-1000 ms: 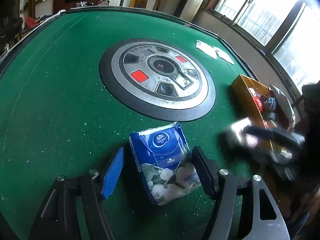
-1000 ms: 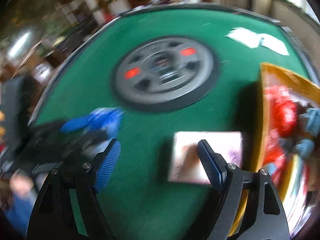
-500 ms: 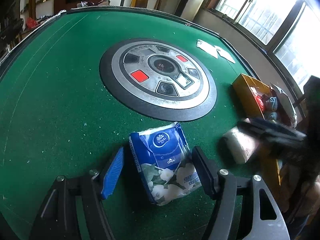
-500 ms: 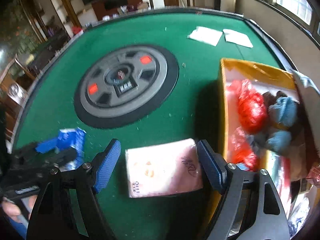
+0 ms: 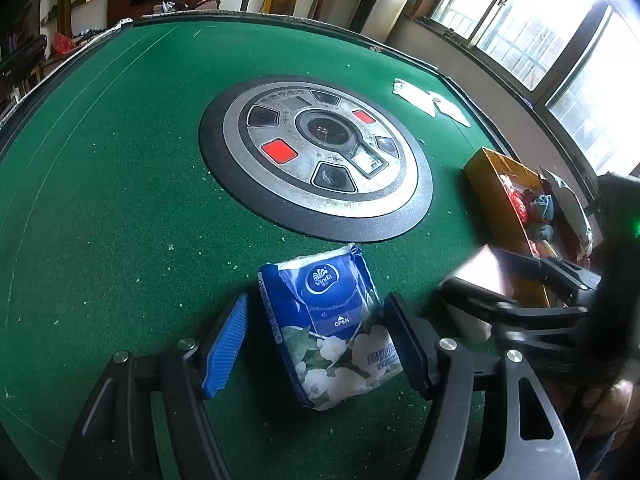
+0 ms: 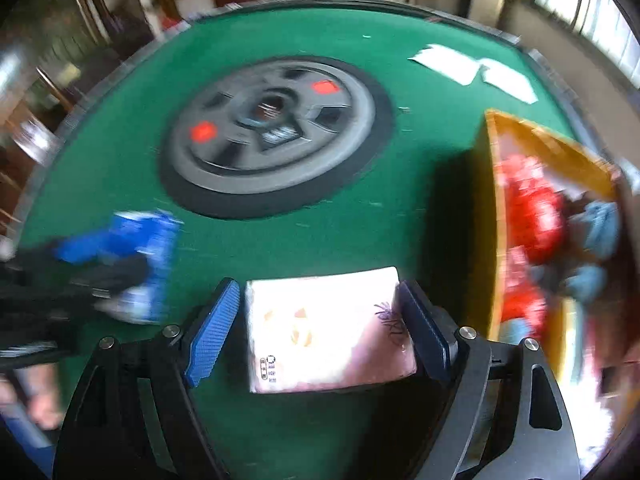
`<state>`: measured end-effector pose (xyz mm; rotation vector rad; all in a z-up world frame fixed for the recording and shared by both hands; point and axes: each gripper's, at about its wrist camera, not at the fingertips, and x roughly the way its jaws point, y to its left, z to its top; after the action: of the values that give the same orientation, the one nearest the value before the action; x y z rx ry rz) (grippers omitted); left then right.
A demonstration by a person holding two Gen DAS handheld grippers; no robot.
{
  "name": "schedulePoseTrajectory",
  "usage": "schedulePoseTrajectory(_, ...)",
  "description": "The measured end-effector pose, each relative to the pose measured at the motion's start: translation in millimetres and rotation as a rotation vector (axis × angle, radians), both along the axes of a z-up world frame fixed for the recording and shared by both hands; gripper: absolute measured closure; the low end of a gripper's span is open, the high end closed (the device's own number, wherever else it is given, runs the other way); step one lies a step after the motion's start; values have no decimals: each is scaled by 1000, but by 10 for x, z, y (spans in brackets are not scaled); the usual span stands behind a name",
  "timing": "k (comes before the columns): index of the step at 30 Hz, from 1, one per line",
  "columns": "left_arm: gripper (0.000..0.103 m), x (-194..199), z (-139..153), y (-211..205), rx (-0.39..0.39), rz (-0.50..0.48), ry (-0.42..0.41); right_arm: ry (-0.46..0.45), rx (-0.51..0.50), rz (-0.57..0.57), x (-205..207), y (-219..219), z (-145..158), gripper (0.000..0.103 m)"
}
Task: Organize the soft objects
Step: 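Grasp the blue Vinda cotton pack with the left tool while the right tool grasps the pink tissue pack, then lift the Vinda pack and pink tissue pack and move both toward the box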
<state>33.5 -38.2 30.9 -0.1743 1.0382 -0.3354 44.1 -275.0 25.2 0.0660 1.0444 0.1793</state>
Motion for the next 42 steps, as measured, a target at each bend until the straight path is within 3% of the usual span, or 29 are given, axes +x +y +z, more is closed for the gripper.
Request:
schedulePoseTrajectory(4, 34, 2, -2, 4, -2, -1, 2, -39, 170, 3, -28, -172, 136, 20)
schedulePoseTrajectory(8, 34, 6, -2, 32, -18, -6, 12, -102, 77, -6, -114, -221, 224, 20)
schedulePoseTrajectory(13, 34, 14, -2, 71, -41, -7, 21, -33, 31, 95, -173, -159, 134, 20)
schedulePoseTrajectory(19, 34, 1, -1, 31, -12, -15, 12, -23, -53, 194, -253, 20, 86, 20)
schedulePoseTrajectory(21, 34, -3, -2, 20, -5, -16, 7, -10, -109, 181, -216, 90, 19, 20)
schedulePoseTrajectory(27, 35, -59, -8, -104, 82, -39, -33, 5, -94, 137, -152, 76, -45, 21)
schedulePoseTrajectory(29, 47, -74, 6, -110, 53, -51, -32, -13, -73, 139, -197, 57, -19, 27)
schedulePoseTrajectory(35, 57, -75, 52, -15, 8, -23, -46, -67, 0, 90, -208, -76, 123, 28)
schedulePoseTrajectory(42, 58, -98, 83, -20, -13, -36, -55, -127, 102, 16, -204, -267, 275, 28)
